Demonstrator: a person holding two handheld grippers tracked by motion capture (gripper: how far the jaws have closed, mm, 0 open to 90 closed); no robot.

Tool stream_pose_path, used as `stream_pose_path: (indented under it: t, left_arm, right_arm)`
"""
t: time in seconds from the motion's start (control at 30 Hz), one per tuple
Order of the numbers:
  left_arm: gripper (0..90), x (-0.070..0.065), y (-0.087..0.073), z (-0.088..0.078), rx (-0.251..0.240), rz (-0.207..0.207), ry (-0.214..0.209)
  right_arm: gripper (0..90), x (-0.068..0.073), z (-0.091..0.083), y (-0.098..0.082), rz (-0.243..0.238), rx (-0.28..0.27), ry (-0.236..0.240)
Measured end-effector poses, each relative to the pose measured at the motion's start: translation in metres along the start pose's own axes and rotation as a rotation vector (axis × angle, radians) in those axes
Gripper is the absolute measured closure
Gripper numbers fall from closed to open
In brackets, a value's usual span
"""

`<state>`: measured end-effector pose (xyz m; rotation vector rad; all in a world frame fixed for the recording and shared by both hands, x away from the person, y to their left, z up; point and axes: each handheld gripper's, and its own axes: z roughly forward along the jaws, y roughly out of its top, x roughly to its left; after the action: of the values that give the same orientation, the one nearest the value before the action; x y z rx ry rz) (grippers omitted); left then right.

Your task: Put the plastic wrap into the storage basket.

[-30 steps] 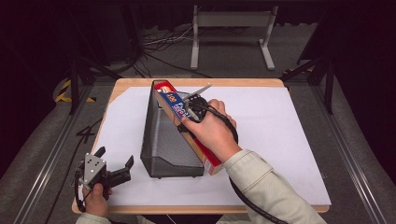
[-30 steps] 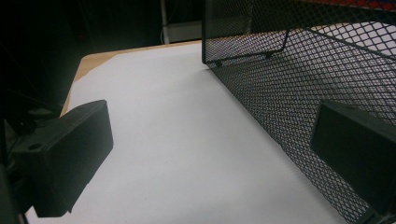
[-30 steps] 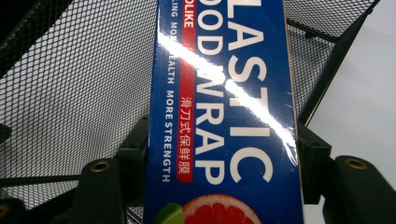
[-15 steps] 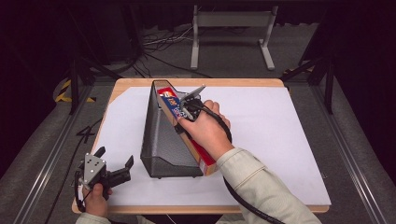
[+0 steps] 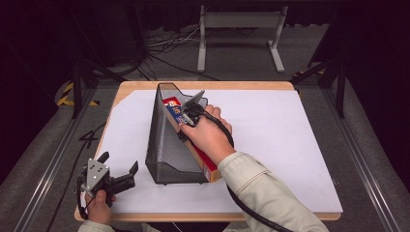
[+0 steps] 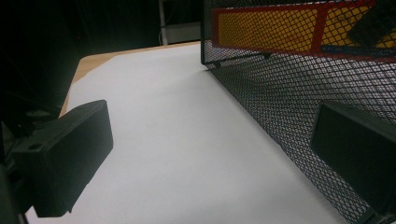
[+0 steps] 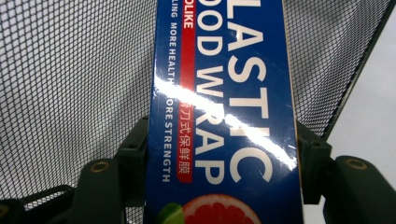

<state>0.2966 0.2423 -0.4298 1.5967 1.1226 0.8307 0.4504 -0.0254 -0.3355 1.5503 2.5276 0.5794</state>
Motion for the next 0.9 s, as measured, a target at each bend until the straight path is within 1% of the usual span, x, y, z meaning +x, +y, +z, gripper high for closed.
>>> stream_pose_path:
  t: [0.37,0.5,0.7,0.83,0.9]
  left_arm:
    - [0.1,0.001,0.0,0.001,0.004,0.012,-0.009]
    - [0.1,0.001,0.0,0.001,0.004,0.008,-0.011]
    - [0.1,0.0,0.0,0.001,0.007,0.009,-0.014]
    - [0.1,0.0,0.0,0.001,0.007,0.01,-0.015]
    - [0.1,0.0,0.0,0.001,0.008,0.013,-0.016]
  right_arm:
    - [38.6,-0.002,0.014,-0.001,-0.01,0.05,-0.009]
    - [38.6,-0.004,0.015,-0.002,-0.004,0.056,-0.006]
    - [38.4,-0.006,0.016,-0.002,-0.009,0.057,-0.013]
    - [38.3,-0.005,0.016,-0.001,-0.035,0.057,-0.026]
    - [38.2,-0.006,0.017,-0.001,-0.039,0.056,-0.027]
